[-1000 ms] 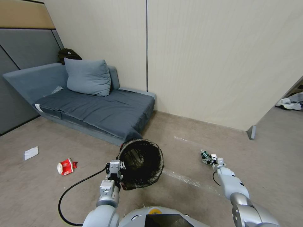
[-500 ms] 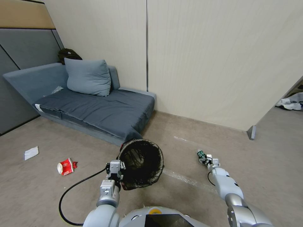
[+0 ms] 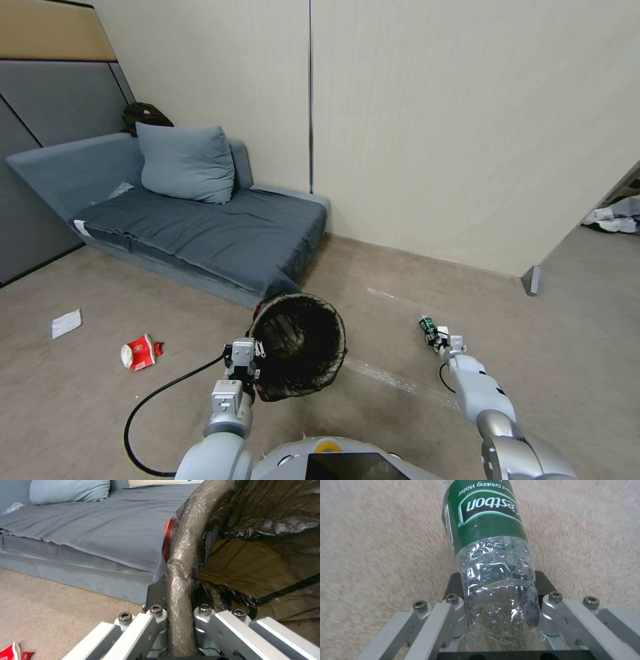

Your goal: Pick up the trash bin, then pick up the garbage from the floor and place it into the trash bin.

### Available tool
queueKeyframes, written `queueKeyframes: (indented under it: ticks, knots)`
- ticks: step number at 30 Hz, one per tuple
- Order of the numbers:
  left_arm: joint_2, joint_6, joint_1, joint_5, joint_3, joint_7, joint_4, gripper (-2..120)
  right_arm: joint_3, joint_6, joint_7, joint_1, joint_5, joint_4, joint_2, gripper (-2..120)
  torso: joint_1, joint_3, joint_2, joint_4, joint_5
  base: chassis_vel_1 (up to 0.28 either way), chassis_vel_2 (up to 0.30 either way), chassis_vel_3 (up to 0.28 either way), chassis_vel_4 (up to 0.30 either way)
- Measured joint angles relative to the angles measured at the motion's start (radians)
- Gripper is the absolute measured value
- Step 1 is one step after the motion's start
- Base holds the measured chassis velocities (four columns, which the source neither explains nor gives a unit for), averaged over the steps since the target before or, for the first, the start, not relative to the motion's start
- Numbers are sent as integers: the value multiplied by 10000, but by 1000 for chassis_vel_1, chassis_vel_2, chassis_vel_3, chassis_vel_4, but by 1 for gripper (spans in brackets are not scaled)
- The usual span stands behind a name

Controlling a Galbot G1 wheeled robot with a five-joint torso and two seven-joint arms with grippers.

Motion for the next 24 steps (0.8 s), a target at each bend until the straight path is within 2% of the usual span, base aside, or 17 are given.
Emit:
queueKeyframes:
  ticks: [2,3,4,5,6,7,8,10,11,12,14,15,16,18,19,20,24]
  knots:
    - [3,0,-14,-1,9,-2,42,2,-45,20,112,-536,309,968,95,25,0,0,0,-3,0,0,0,0,0]
    - [2,-1,-23,-2,32,-2,80,2,-78,14,195,-974,540,1836,189,25,0,0,0,-5,-1,0,0,0,0]
    - [2,-1,-23,-2,32,-2,80,2,-78,14,195,-974,540,1836,189,25,0,0,0,-5,-1,0,0,0,0]
    - [7,-1,-56,-25,50,0,111,2,-109,-27,321,-1513,800,3092,321,25,0,0,0,-3,1,0,0,0,0]
    - [12,-1,-78,-39,50,1,115,2,-114,-35,359,-1695,871,3570,374,25,0,0,0,-3,-1,0,0,0,0]
    - [21,1,-109,-59,42,6,127,2,-138,-40,451,-2224,1004,4941,534,25,0,0,0,0,-4,0,0,0,0]
    - [21,1,-109,-59,42,6,127,2,-138,-40,451,-2224,1004,4941,534,25,0,0,0,0,-4,0,0,0,0]
    - [29,5,-108,-69,42,7,167,2,-191,-39,505,-2764,1132,6422,685,25,0,-1,0,1,0,0,0,0,0]
    - [34,5,-104,-70,51,7,211,2,-250,-29,530,-3287,1220,7790,816,25,0,-1,0,2,-9,0,0,0,0]
    - [37,6,-103,-72,63,7,222,2,-315,-7,535,-3649,1255,8603,880,25,0,-1,0,2,-5,0,0,0,0]
    - [41,5,-105,-72,69,7,225,2,-358,12,535,-3864,1264,9077,911,25,0,-1,0,0,-1,0,0,0,0]
    - [45,5,-120,-75,83,11,234,2,-509,112,501,-4545,1267,10694,984,25,0,-1,0,-2,-1,0,0,0,0]
    - [45,5,-120,-75,83,11,234,2,-509,112,501,-4545,1267,10694,984,25,0,-1,0,-2,-1,0,0,0,0]
    - [50,6,-135,-81,109,16,252,2,-677,179,455,-5070,1266,11949,1004,25,-1,-1,1,-3,-8,0,0,0,0]
    - [69,6,-149,-86,142,24,282,2,-912,215,406,-5548,1263,13021,998,25,0,-1,1,-3,-2,0,0,0,0]
    - [69,6,-149,-86,142,24,282,2,-912,215,406,-5548,1263,13021,998,25,0,-1,1,-3,-2,0,0,0,0]
    - [109,49,-195,-179,309,11,336,2,-1720,534,141,-6496,1379,15392,741,25,0,-1,1,-1,-2,0,0,0,0]
